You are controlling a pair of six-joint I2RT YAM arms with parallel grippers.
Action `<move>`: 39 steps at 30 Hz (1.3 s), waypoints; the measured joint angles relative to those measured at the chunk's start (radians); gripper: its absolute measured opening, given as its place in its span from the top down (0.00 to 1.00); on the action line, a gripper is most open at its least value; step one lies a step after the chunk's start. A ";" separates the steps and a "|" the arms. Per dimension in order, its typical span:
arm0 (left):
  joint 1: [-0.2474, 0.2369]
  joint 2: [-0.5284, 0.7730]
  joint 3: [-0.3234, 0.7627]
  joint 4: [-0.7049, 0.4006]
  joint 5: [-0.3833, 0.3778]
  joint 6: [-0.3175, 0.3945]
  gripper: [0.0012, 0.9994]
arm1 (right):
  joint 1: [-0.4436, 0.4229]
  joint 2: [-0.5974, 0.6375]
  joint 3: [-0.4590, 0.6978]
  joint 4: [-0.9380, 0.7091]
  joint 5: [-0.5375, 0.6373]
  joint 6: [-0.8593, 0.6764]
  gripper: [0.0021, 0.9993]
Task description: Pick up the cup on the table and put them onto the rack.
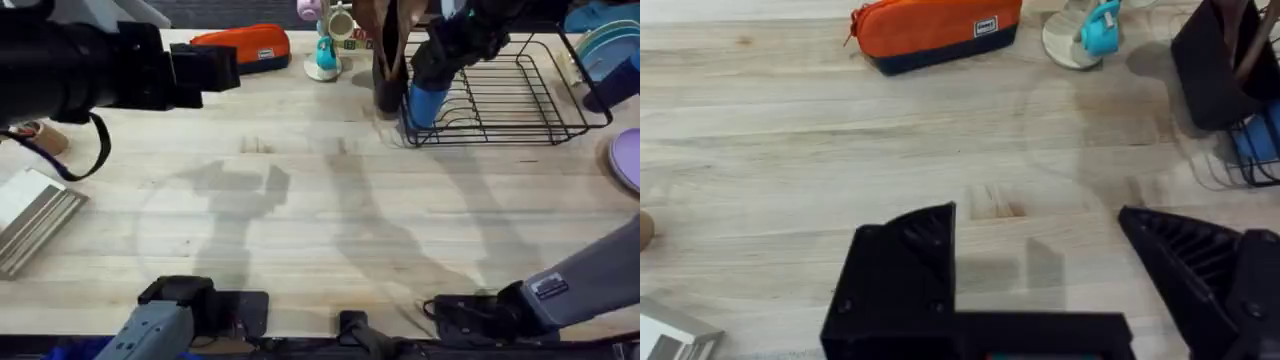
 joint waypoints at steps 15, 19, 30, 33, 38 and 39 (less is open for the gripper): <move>0.000 0.000 0.000 0.000 0.000 0.000 0.01 | 0.000 -0.070 0.255 -0.144 0.001 -0.023 0.53; 0.000 0.000 0.000 0.000 0.000 0.000 0.01 | 0.000 -0.111 0.255 -0.169 0.001 -0.047 0.39; 0.000 0.000 0.000 0.001 0.000 0.000 0.01 | 0.000 -0.269 0.255 -0.219 0.004 -0.085 0.00; 0.000 0.000 0.000 0.001 0.000 0.000 0.01 | 0.000 -0.329 0.256 -0.226 0.024 -0.095 0.00; 0.000 0.000 0.000 0.001 0.000 0.000 0.01 | 0.000 -0.415 0.250 -0.233 0.086 -0.104 0.00; 0.000 0.000 0.000 0.001 0.000 0.000 0.01 | 0.000 -0.436 0.237 -0.232 0.099 -0.104 0.00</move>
